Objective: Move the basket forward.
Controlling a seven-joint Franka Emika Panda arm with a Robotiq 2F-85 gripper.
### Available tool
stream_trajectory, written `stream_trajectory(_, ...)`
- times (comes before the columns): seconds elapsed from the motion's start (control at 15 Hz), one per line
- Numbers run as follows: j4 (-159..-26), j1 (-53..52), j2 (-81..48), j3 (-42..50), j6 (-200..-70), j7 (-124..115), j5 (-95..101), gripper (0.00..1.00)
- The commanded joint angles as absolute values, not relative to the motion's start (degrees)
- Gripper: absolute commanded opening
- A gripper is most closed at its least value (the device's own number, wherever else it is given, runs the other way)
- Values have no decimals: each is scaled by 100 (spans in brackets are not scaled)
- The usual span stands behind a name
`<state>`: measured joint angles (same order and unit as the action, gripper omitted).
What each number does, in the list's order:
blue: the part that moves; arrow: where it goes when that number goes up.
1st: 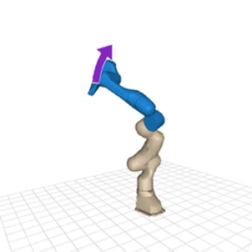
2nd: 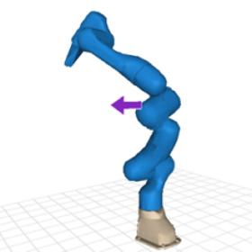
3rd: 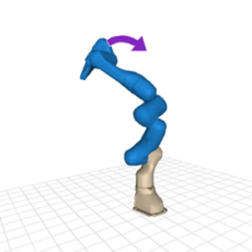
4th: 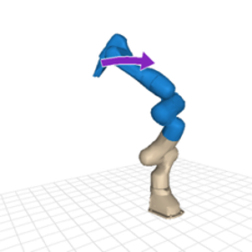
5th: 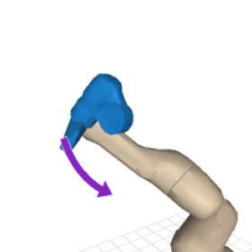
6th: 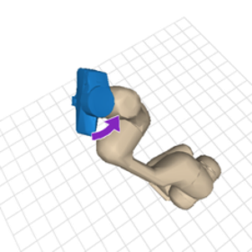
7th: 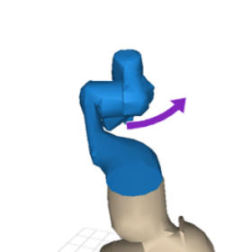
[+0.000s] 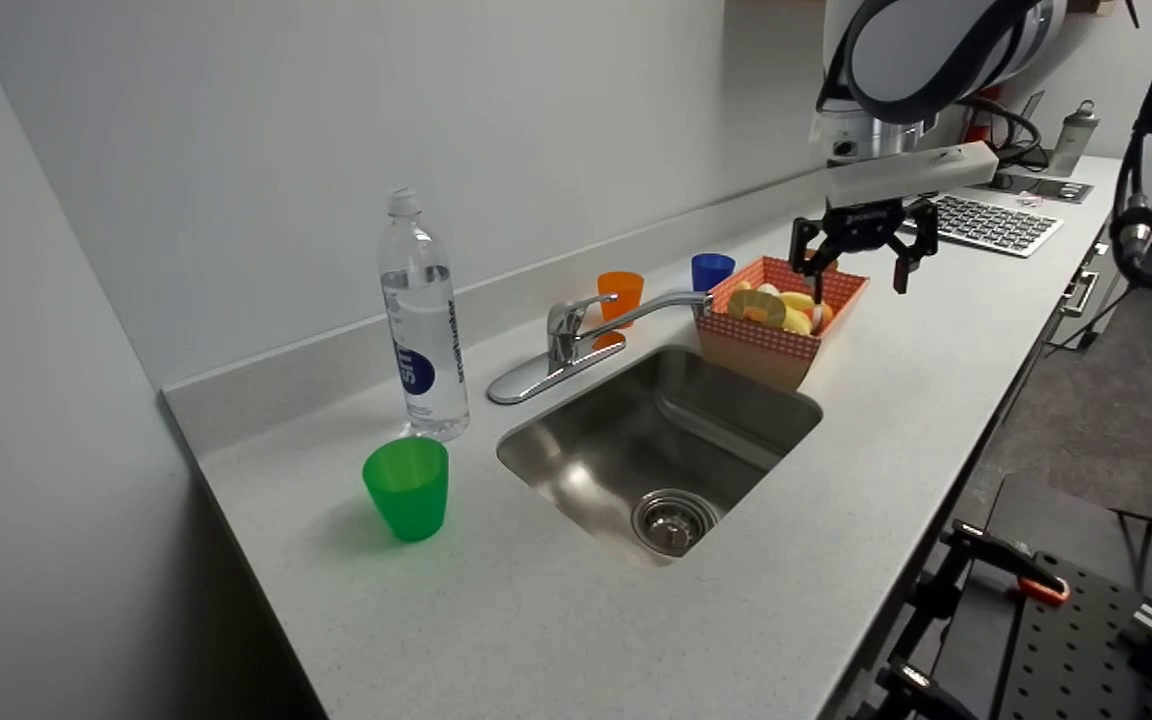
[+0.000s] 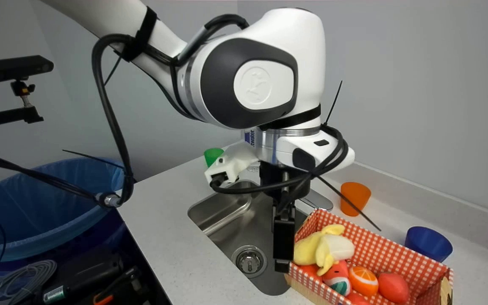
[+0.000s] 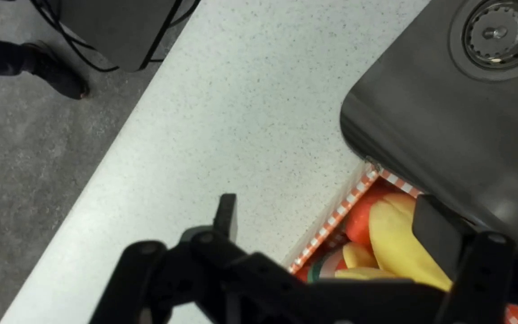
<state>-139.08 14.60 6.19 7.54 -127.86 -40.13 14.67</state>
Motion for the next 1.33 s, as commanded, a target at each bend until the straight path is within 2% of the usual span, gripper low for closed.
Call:
stream_trajectory(0.0,-13538,1395,399,862,-12528,-3184,1587,100)
stream_trajectory(0.6,-12987,1410,304,1052,-11897,-804,1719,100)
stream_trajectory(1.27,-13069,1394,358,1083,-12033,-911,1658,100)
